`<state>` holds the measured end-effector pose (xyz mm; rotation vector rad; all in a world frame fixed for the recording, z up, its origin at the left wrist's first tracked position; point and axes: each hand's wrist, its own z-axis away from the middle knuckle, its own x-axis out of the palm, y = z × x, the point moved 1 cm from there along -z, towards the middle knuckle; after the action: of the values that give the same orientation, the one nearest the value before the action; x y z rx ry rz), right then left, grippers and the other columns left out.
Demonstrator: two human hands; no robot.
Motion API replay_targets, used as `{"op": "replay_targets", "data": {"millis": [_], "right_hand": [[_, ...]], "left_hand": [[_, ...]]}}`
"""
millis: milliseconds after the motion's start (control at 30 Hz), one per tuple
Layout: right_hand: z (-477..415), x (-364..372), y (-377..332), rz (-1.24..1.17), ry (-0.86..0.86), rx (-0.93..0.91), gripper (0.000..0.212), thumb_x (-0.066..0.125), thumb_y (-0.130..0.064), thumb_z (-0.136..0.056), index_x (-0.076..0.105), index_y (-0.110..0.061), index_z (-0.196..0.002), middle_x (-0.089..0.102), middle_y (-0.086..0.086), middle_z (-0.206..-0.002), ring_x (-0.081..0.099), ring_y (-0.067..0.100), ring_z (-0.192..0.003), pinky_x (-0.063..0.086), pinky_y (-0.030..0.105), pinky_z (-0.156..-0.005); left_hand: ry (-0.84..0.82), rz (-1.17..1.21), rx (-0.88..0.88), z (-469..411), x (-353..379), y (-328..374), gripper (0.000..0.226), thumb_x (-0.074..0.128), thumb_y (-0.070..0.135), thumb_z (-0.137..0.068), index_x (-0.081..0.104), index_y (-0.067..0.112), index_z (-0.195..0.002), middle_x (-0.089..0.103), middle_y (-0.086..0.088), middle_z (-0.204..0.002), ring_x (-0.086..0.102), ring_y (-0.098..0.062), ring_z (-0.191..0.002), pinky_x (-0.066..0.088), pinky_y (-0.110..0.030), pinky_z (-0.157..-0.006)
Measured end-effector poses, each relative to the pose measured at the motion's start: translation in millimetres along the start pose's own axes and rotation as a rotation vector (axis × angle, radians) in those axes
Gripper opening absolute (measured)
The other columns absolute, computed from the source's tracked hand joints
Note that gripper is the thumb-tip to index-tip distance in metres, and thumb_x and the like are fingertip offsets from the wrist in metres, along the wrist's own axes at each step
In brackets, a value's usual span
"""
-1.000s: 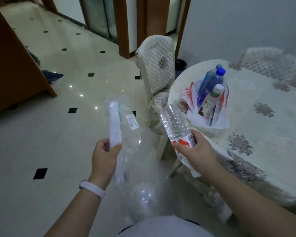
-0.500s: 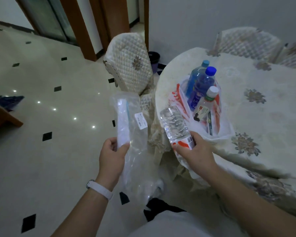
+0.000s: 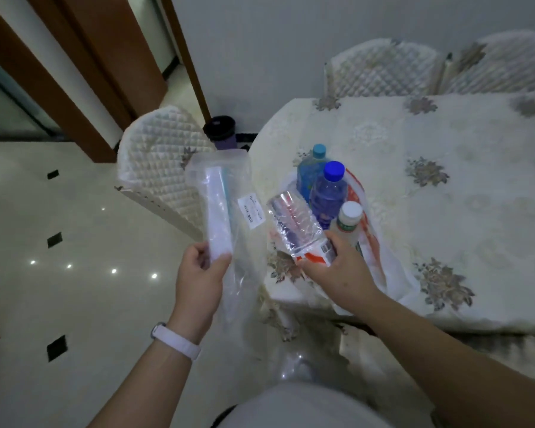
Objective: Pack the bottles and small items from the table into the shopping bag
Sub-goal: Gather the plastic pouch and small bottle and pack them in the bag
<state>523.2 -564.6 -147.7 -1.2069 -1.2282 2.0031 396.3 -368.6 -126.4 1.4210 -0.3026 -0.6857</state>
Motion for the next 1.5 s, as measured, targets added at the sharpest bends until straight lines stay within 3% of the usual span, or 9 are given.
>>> {"op": "replay_targets", "data": {"millis": [67, 167, 367, 600, 733, 933, 1200, 1333, 1500], "right_hand": [[-2, -14, -2, -0.009, 0.019, 0.002, 0.05, 0.076, -0.046, -0.074, 0.048, -0.047, -0.116, 0.058, -0.033, -0.101, 0.058, -0.007, -0.094, 0.043, 0.016, -0.075], [-4, -34, 0, 0.017, 0.04, 0.004, 0.056, 0.078, -0.042, -0.075, 0.047, -0.048, -0.122, 0.059, -0.029, -0.108, 0.057, -0.005, -0.101, 0.044, 0.021, -0.085], [1, -64, 11, 0.209, 0.016, 0.047, 0.07, 0.077, -0.049, -0.071, 0.046, -0.047, -0.133, 0.059, -0.023, -0.117, 0.058, 0.001, -0.104, 0.048, 0.026, -0.087], [18, -82, 11, 0.64, 0.032, 0.253, 0.067, 0.064, -0.061, -0.065, 0.047, -0.041, -0.127, 0.062, -0.016, -0.106, 0.059, 0.011, -0.092, 0.052, 0.035, -0.079], [31, -74, 3, 0.821, 0.043, 0.366, 0.07, 0.062, -0.061, -0.071, 0.045, -0.037, -0.134, 0.06, -0.013, -0.118, 0.058, 0.012, -0.104, 0.052, 0.033, -0.082], [25, -57, -2, 1.032, 0.052, 0.517, 0.061, 0.058, -0.061, -0.07, 0.047, -0.032, -0.123, 0.063, -0.006, -0.1, 0.061, 0.018, -0.086, 0.054, 0.034, -0.069], [-9, -35, -17, 1.189, -0.063, 0.73, 0.051, 0.061, -0.042, -0.077, 0.048, -0.02, -0.12, 0.06, 0.001, -0.094, 0.053, 0.022, -0.075, 0.032, 0.026, -0.049], [-24, -25, -17, 1.19, -0.12, 0.745, 0.062, 0.061, -0.045, -0.077, 0.043, -0.019, -0.13, 0.052, -0.003, -0.082, 0.056, 0.021, -0.075, 0.037, 0.026, -0.053], [-39, -23, -17, 1.186, -0.183, 0.752, 0.069, 0.062, -0.047, -0.078, 0.038, -0.022, -0.137, 0.056, -0.001, -0.091, 0.056, 0.022, -0.08, 0.04, 0.028, -0.058]], "left_hand": [[-0.071, 0.014, 0.038, -16, 19, 14, 0.017, 0.068, 0.005, -0.088, 0.059, 0.014, -0.1, 0.067, 0.001, -0.092, 0.062, -0.008, -0.078, 0.048, -0.021, -0.07], [-0.185, 0.042, 0.109, -40, 49, 35, 0.018, 0.066, 0.003, -0.09, 0.058, 0.008, -0.104, 0.067, 0.0, -0.093, 0.063, -0.001, -0.074, 0.05, -0.016, -0.067], [-0.417, 0.052, 0.16, -80, 97, 50, 0.02, 0.07, 0.01, -0.089, 0.059, 0.011, -0.105, 0.07, -0.004, -0.097, 0.065, -0.015, -0.083, 0.055, -0.037, -0.079], [-0.697, -0.01, 0.251, -118, 131, 58, 0.02, 0.07, 0.011, -0.088, 0.059, 0.025, -0.097, 0.066, -0.003, -0.095, 0.061, -0.009, -0.079, 0.053, -0.027, -0.072], [-0.802, -0.025, 0.309, -145, 138, 66, 0.018, 0.07, 0.01, -0.088, 0.058, 0.021, -0.095, 0.06, 0.002, -0.086, 0.053, 0.003, -0.064, 0.047, -0.013, -0.062], [-0.964, -0.001, 0.291, -172, 137, 61, 0.017, 0.068, 0.009, -0.09, 0.057, 0.012, -0.102, 0.062, 0.0, -0.091, 0.058, 0.005, -0.067, 0.048, -0.013, -0.062], [-1.083, 0.004, 0.262, -183, 118, 53, 0.021, 0.067, 0.006, -0.09, 0.058, 0.006, -0.11, 0.065, -0.001, -0.096, 0.062, 0.005, -0.072, 0.052, -0.014, -0.066], [-1.079, 0.014, 0.23, -190, 105, 51, 0.019, 0.067, 0.005, -0.09, 0.058, 0.012, -0.105, 0.064, 0.0, -0.095, 0.062, 0.006, -0.072, 0.052, -0.016, -0.067], [-1.051, 0.0, 0.194, -195, 93, 45, 0.018, 0.067, 0.004, -0.09, 0.059, 0.013, -0.104, 0.066, -0.001, -0.094, 0.063, -0.002, -0.075, 0.053, -0.019, -0.068]]}}
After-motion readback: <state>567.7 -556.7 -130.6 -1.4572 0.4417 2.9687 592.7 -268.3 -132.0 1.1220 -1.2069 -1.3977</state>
